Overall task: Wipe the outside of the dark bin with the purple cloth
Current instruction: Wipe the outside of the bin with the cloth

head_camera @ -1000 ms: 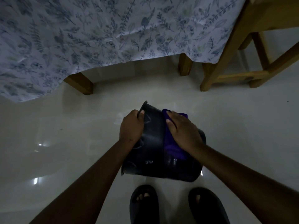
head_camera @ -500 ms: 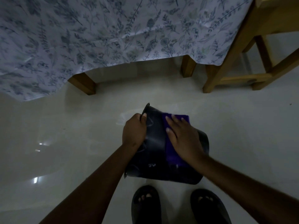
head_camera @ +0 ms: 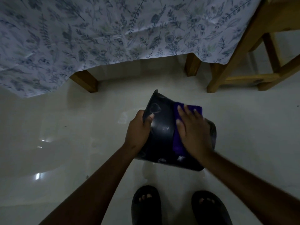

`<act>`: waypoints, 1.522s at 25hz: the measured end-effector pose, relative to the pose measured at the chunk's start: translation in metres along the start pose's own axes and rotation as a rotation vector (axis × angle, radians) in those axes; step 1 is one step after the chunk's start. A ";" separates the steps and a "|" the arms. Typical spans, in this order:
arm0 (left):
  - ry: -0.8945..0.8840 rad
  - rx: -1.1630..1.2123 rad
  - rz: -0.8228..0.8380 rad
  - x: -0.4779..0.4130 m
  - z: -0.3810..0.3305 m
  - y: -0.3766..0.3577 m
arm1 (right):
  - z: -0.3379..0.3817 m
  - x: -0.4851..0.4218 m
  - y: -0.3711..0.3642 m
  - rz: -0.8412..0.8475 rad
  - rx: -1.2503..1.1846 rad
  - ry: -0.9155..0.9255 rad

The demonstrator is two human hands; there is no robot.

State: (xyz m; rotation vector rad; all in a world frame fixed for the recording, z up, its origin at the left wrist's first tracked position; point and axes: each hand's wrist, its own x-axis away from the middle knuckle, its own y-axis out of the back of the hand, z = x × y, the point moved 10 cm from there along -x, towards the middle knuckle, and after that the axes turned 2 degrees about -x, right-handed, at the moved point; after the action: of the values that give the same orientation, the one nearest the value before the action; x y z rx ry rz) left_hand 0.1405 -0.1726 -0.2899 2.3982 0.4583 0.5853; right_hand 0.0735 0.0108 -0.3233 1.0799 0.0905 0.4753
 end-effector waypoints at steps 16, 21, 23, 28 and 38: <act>0.072 -0.029 -0.040 -0.013 -0.008 -0.003 | 0.034 0.037 -0.018 -0.003 0.157 0.251; 0.098 -0.020 -0.020 -0.016 -0.010 -0.004 | 0.007 -0.024 0.001 -0.001 0.030 0.039; 0.109 -0.035 -0.040 -0.014 -0.005 -0.003 | 0.024 0.025 -0.007 -0.005 0.099 0.148; 0.062 0.008 -0.073 0.003 0.004 -0.004 | 0.040 0.003 -0.009 0.033 0.075 0.242; 0.059 -0.040 -0.089 -0.010 -0.004 -0.002 | 0.053 0.053 -0.021 0.069 0.155 0.326</act>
State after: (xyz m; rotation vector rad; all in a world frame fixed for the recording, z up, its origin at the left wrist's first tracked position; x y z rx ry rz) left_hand 0.1293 -0.1740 -0.2912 2.3148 0.5707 0.6204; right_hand 0.1437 -0.0186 -0.3080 1.1521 0.3838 0.7140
